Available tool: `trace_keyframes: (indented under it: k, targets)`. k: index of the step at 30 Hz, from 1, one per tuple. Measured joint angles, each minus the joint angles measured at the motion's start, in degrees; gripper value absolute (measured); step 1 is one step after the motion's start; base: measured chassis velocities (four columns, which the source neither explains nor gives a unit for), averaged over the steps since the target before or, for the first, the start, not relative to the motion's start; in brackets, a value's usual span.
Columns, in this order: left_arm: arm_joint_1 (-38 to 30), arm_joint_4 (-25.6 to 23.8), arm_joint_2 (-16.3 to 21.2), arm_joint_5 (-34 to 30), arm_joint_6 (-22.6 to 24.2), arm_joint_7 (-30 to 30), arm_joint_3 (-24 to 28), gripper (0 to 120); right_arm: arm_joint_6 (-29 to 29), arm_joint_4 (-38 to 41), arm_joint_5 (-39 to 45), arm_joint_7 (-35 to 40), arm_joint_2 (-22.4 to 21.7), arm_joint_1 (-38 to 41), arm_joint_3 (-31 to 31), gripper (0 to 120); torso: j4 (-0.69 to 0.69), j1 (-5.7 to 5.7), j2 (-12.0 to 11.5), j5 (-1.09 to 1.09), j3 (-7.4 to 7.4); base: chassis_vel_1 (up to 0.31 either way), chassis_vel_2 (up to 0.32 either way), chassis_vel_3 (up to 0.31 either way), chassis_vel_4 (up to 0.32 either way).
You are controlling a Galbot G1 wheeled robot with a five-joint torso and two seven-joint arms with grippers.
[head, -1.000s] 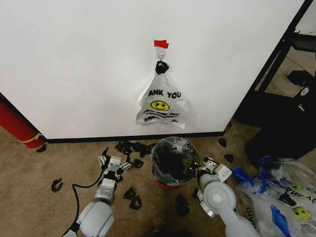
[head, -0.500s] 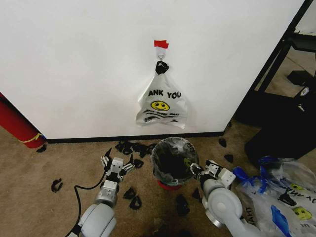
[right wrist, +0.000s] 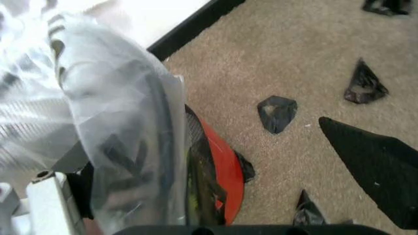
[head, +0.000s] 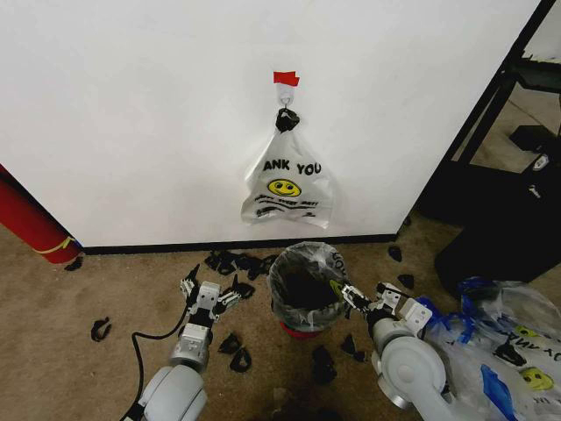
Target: Pick up the garbage bag from the wall and place it over the trash bin.
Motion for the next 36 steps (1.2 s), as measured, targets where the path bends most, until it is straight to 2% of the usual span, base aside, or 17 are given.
trace_keyframes:
  k: [3, 8, 13, 16, 18, 19, 20, 23, 25, 27, 29, 32, 33, 36]
  targets:
    - [0.00, 0.29, -0.30, 0.01, -0.15, 0.04, 0.00, 100, -1.49, -1.57, -0.37, -5.55, -1.46, 0.04, 1.40, 100, -0.01, 0.00, 0.00, 0.00, 0.00, 0.000, 0.000, 0.000, 0.000]
    - [0.36, 0.62, -0.74, 0.12, -0.27, 0.05, -0.06, 100, -1.91, -2.86, -3.55, -10.51, -2.84, 0.25, 2.55, 100, 0.00, 0.00, 0.00, 0.00, 0.00, 0.000, 0.000, 0.000, 0.000]
    - [1.13, 0.87, -1.19, 0.40, -0.57, 0.05, -0.23, 100, -1.67, -2.08, -3.12, -16.21, -3.46, -0.57, 3.87, 100, 0.00, 0.00, 0.00, 0.00, 0.00, 0.000, 0.000, 0.000, 0.000]
    - [1.64, 0.83, -1.54, 0.69, -0.59, 0.04, -0.43, 100, 0.92, -2.80, -6.71, -30.55, -3.87, -2.31, 5.29, 100, 0.00, 0.00, 0.00, 0.00, 0.00, 0.000, 0.000, 0.000, 0.000]
    - [2.05, 0.40, -1.94, 0.77, -0.59, 0.03, -0.69, 100, 5.17, -6.25, -11.26, -43.77, -4.02, -2.91, 7.27, 100, -0.01, 0.00, 0.00, 0.00, 0.00, 0.000, 0.000, 0.000, 0.000]
    - [2.05, 0.40, -1.94, 0.77, -0.59, 0.03, -0.69, 100, 5.17, -6.25, -11.26, -43.77, -4.02, -2.91, 7.27, 100, -0.01, 0.00, 0.00, 0.00, 0.00, 0.000, 0.000, 0.000, 0.000]
    - [2.32, 0.15, -2.14, 0.78, -0.59, 0.03, -0.81, 100, 8.12, -8.92, -13.18, -50.66, -4.00, -2.83, 8.81, 100, 0.00, 0.00, 0.00, 0.00, 0.00, 0.000, 0.000, 0.000, 0.000]
    - [3.58, -0.70, -3.28, 0.80, -1.07, 0.03, -1.40, 100, 22.35, -20.37, -14.75, -71.22, -3.36, -0.29, 14.15, 100, -0.01, 0.00, 0.00, 0.01, 0.00, 0.000, 0.000, 0.000, 0.000]
    - [4.03, -1.43, -5.03, -0.49, -3.52, 0.88, -2.48, 100, 27.03, -24.01, -11.98, -82.26, -3.15, 0.72, 17.31, 100, 0.01, 0.00, 0.00, 0.01, 0.01, 0.000, 0.000, 0.000, 0.000]
    - [4.04, -1.88, -5.95, -1.38, -5.21, 1.71, -3.09, 100, 28.19, -23.74, -9.98, -82.73, -3.14, 0.33, 17.76, 100, 0.01, 0.00, 0.00, 0.00, 0.00, 0.000, 0.000, 0.000, 0.000]
    - [4.00, -3.17, -9.02, -3.50, -9.82, 4.97, -5.17, 100, 31.22, -19.59, -6.93, -74.63, -2.89, -2.13, 17.72, 100, -0.01, 0.00, 0.00, 0.01, 0.00, 0.000, 0.000, 0.000, 0.000]
    - [4.06, -5.12, -13.80, -5.92, -15.00, 10.94, -7.80, 100, 37.07, -13.19, -16.83, -55.47, -0.80, -5.26, 16.80, 100, -0.02, 0.00, 0.00, 0.01, 0.00, 0.000, 0.000, 0.000, 0.000]
    - [4.06, -5.12, -13.80, -5.92, -15.00, 10.94, -7.80, 100, 37.07, -13.19, -16.83, -55.47, -0.80, -5.26, 16.80, 100, -0.02, 0.00, 0.00, 0.01, 0.00, 0.000, 0.000, 0.000, 0.000]
    - [4.29, -7.33, -18.46, -8.20, -17.80, 14.90, -10.45, 100, 40.75, -7.99, -28.75, -46.25, 2.26, -7.86, 15.65, 100, -0.01, 0.00, 0.00, 0.00, 0.00, 0.000, 0.000, 0.000, 0.000]
